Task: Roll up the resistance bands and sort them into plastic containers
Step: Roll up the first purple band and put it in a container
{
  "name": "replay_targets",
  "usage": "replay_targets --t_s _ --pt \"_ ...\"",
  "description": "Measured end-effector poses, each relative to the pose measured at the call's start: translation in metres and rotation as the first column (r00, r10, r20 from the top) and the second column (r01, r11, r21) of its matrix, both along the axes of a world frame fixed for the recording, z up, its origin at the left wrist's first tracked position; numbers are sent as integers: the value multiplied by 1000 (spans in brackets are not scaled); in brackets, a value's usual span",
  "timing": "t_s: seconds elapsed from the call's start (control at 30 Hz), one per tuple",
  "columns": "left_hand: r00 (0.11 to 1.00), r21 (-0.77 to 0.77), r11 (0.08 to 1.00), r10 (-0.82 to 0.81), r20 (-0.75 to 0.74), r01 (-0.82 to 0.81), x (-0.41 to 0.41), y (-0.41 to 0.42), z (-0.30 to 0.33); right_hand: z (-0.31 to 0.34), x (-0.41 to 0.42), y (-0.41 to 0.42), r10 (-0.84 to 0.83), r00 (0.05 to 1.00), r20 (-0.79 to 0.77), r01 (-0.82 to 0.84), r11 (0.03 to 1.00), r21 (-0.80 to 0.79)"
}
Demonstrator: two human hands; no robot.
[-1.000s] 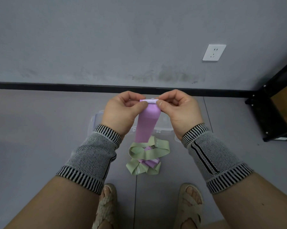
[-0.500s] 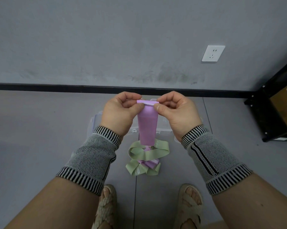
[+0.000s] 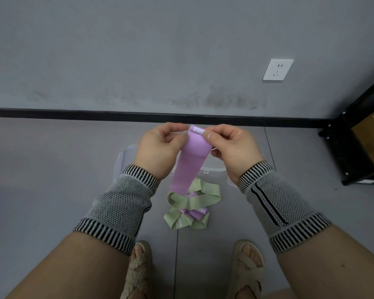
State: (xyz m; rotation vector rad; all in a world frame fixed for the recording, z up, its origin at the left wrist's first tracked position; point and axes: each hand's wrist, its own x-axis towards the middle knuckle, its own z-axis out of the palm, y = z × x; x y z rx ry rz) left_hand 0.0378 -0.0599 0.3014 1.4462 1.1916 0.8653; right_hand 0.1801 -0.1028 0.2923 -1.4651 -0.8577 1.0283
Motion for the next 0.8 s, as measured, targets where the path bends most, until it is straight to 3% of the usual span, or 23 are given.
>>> replay_targets --t_s 0.2,0.37,0.57,0.8 --pt "999 -2 999 -42 -11 42 2 -1 3 -3 1 2 -58 991 -119 50 997 -65" --pt "1000 -35 999 -16 -14 15 4 -1 3 -4 -4 3 -108 976 -191 107 994 -15" --pt "998 -58 998 25 54 -21 4 0 5 -6 -9 1 -60 998 -11 61 994 88" --pt "1000 45 999 1 -29 0 -2 4 4 1 -9 -3 98 994 -40 -97 994 40"
